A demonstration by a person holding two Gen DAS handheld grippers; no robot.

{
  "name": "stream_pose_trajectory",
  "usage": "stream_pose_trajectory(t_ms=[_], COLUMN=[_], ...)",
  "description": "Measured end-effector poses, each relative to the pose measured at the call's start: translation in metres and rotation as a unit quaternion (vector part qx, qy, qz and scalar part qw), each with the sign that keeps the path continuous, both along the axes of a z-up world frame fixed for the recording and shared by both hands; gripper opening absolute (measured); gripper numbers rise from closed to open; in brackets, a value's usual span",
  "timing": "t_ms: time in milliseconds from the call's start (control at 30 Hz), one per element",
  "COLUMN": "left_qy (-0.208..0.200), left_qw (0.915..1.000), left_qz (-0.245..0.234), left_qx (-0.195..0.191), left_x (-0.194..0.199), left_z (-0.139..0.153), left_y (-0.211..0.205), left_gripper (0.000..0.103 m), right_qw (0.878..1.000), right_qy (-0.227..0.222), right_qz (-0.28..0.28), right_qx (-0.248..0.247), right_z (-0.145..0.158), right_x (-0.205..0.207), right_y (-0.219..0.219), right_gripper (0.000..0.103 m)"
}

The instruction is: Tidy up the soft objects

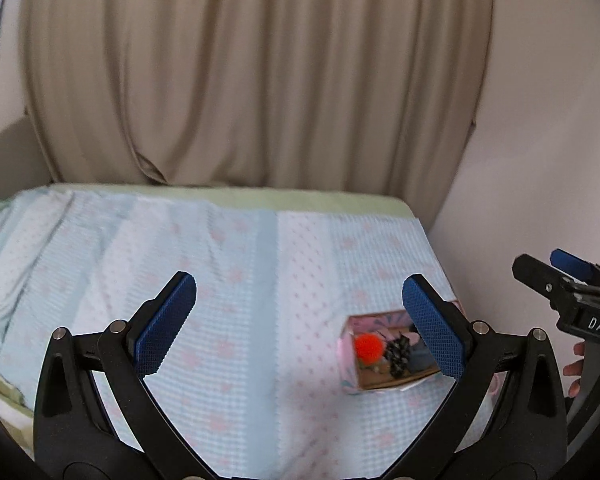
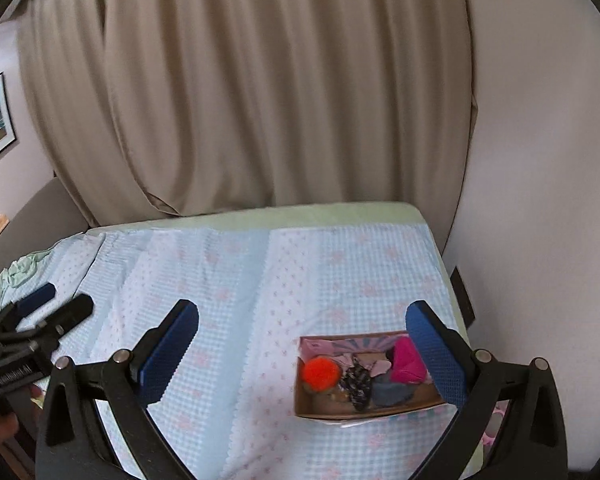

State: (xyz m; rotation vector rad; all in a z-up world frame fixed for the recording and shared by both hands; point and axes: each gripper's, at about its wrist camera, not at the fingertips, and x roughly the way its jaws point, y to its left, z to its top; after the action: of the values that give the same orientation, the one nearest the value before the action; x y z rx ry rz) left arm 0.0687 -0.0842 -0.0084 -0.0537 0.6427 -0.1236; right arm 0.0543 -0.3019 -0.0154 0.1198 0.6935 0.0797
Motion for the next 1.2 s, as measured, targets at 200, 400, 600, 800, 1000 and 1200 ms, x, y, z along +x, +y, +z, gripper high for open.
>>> stream_pose_trajectory(t_ms=[200,400,600,800,1000,1200], left_qy=[-0.041,-0.059,-0.056,-0.055,-0.053,-0.056], left_qw=[0.9990,0.9981,0.9983,0.9984,0.9985,0.9983], left_qz=[0.010,0.012,0.010,0.010,0.010,0.008], left_qx=[0.015,0.013,0.008,0.006,0.005,0.011], left_x=[-0.035,-0.057,-0.061,-0.063,-0.062,-0.062], left_z=[0.019,0.021,0.020,0.019,0.017,0.018], left_y=[0.036,0.052,0.060,0.062,0.063,0.058], left_gripper=[0.103,0.103,0.103,0.103,0.103,0.103], right_qw=[0.999,0.998,0.998,0.997,0.997,0.997], right_qy=[-0.042,-0.058,-0.055,-0.057,-0.059,-0.060], right_qz=[-0.013,-0.019,-0.025,-0.025,-0.027,-0.028], right_qx=[-0.012,-0.020,-0.026,-0.034,-0.033,-0.029], right_z=[0.016,0.016,0.015,0.016,0.016,0.014], right_x=[-0.031,-0.047,-0.053,-0.055,-0.055,-0.051], right_y=[0.032,0.051,0.060,0.063,0.064,0.062], right_gripper=[0.103,0.103,0.103,0.103,0.103,0.103])
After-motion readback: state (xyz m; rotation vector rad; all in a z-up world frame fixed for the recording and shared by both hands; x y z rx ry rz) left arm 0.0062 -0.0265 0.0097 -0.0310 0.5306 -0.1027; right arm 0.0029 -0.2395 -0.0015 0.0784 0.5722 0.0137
